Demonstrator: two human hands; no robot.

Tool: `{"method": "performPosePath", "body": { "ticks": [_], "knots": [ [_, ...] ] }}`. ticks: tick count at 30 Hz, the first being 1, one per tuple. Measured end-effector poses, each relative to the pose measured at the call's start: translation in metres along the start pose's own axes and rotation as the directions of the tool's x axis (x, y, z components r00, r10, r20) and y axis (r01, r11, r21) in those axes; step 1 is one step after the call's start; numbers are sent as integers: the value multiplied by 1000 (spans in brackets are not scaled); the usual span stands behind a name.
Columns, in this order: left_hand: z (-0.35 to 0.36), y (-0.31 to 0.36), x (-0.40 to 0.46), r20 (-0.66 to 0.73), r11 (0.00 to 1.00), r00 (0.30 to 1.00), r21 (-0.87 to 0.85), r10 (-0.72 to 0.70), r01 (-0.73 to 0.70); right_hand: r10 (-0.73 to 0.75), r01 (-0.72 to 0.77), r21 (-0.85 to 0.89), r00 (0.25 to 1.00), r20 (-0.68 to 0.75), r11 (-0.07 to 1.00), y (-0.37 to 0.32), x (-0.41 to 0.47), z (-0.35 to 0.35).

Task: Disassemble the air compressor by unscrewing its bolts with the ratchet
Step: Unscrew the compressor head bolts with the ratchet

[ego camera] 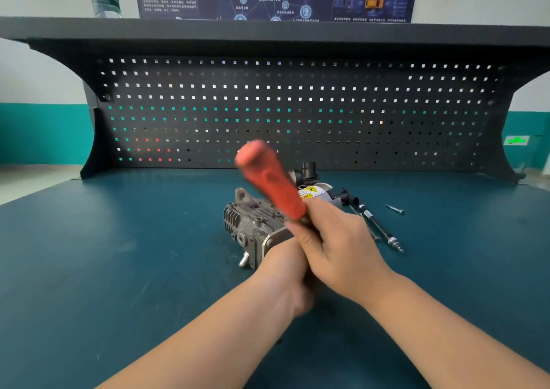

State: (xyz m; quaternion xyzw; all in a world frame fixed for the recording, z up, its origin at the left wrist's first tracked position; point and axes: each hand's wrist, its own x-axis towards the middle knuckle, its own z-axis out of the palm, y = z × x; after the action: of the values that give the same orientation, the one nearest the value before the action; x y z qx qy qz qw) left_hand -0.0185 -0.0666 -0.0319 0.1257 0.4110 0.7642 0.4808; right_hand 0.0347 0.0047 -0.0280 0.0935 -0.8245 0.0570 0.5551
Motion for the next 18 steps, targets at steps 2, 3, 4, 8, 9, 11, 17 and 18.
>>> {"method": "performPosePath", "body": {
  "ticks": [2,3,4,8,9,11,17,18],
  "knots": [
    [3,-1,2,-26,999,999,11,-37,37,229,-222,132,972,-44,966,2,-1,0],
    [4,-1,4,-51,998,998,31,-48,49,358,-340,195,931,-67,920,5,-2,-1],
    [5,-1,5,-71,998,996,41,-47,50,473,-440,246,876,-93,864,8,-1,0],
    [6,0,6,-106,999,994,30,-41,44,823,-694,483,557,-109,533,25,1,0],
    [7,0,5,-108,998,993,30,-46,49,893,-713,575,445,-72,401,29,0,1],
    [8,1,4,-100,998,993,22,-56,58,978,-666,740,202,55,96,34,0,2],
    [7,0,5,-108,998,993,17,-50,52,953,-486,821,-114,281,-300,33,-5,5],
    [7,0,5,-106,998,993,20,-51,54,960,-504,820,-82,268,-273,33,-5,5]
  ]
}}
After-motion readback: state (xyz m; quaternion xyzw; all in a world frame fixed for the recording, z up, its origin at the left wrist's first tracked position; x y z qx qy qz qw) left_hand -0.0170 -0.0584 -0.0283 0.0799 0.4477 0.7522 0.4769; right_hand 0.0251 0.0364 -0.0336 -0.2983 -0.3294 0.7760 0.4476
